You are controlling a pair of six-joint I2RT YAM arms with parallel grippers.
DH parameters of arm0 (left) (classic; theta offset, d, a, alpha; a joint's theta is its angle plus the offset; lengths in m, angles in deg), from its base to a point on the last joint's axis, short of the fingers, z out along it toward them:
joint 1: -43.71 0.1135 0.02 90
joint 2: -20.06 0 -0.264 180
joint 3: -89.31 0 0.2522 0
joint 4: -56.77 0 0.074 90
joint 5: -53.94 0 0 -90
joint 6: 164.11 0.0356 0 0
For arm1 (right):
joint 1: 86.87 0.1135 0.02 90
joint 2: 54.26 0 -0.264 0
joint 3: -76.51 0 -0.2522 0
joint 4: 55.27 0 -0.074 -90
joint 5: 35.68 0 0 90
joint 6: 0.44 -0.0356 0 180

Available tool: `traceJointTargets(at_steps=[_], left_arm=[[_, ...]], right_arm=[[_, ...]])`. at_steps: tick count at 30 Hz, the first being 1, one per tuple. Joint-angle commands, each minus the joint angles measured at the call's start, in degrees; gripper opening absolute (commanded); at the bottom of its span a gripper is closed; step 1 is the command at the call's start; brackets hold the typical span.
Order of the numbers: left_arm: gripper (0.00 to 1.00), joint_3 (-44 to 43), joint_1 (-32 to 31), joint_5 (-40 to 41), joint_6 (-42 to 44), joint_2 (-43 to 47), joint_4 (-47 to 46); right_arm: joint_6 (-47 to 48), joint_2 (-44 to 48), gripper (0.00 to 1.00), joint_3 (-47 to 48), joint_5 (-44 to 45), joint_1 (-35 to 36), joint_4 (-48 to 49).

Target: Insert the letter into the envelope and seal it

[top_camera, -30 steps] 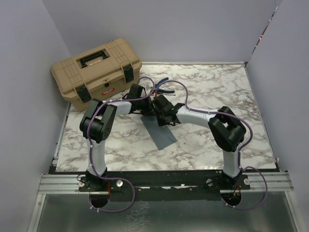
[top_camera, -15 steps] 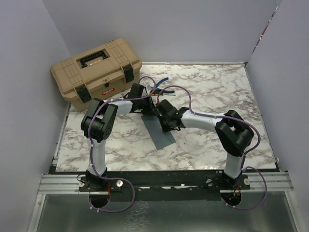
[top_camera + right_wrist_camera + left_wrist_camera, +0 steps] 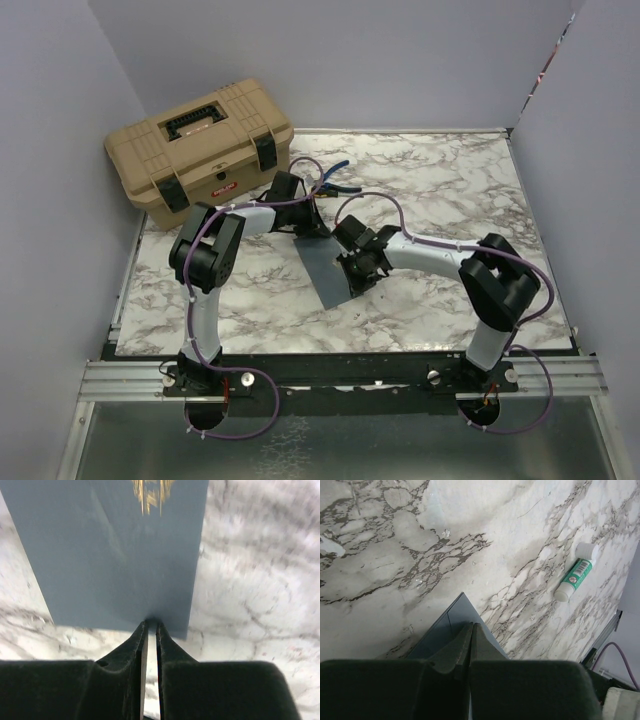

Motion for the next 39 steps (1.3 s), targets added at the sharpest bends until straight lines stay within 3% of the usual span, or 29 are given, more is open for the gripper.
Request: traceJointTargets(at_steps=[1, 7, 11, 16, 23, 27, 32, 39], left_arm=[[0.00, 1.05, 0.31, 7.63, 3.91, -4.71, 4.07], [0.03, -0.38, 0.20, 4.76, 5.34, -2.54, 4.06], [0.22, -2.68, 0.18, -0.14, 5.45, 0.97, 4.07], [0.48, -4.73, 0.13, -4.12, 4.91, 6.96, 4.06], [0.69, 0.45, -1.77, 7.73, 6.79, 18.72, 4.05], [0.75, 4.87, -2.59, 15.13, 8.43, 24.20, 3.78], [0.85, 8.51, -2.68, 22.46, 10.25, 29.21, 3.15], [0.87, 9.30, -2.68, 23.62, 11.21, 30.27, 3.19]], right_arm=[[-1.12, 0.55, 0.13, -2.81, -4.55, 0.55, -9.70], [-3.52, 5.59, 0.14, 5.07, 0.51, -0.09, -13.26], [-6.33, 9.92, 0.18, 8.80, 4.01, -3.54, -12.22], [-12.88, 14.07, 0.35, 7.92, 9.66, -10.05, -8.00], [-24.02, 13.58, 0.56, 6.01, 15.21, -17.99, -1.96], [-30.25, 9.23, 0.66, 7.51, 18.06, -20.83, -4.04], [-34.26, 4.41, 0.66, 8.57, 18.37, -23.86, -4.28], [-36.17, -1.55, 0.63, 11.31, 20.13, -24.13, -6.24]])
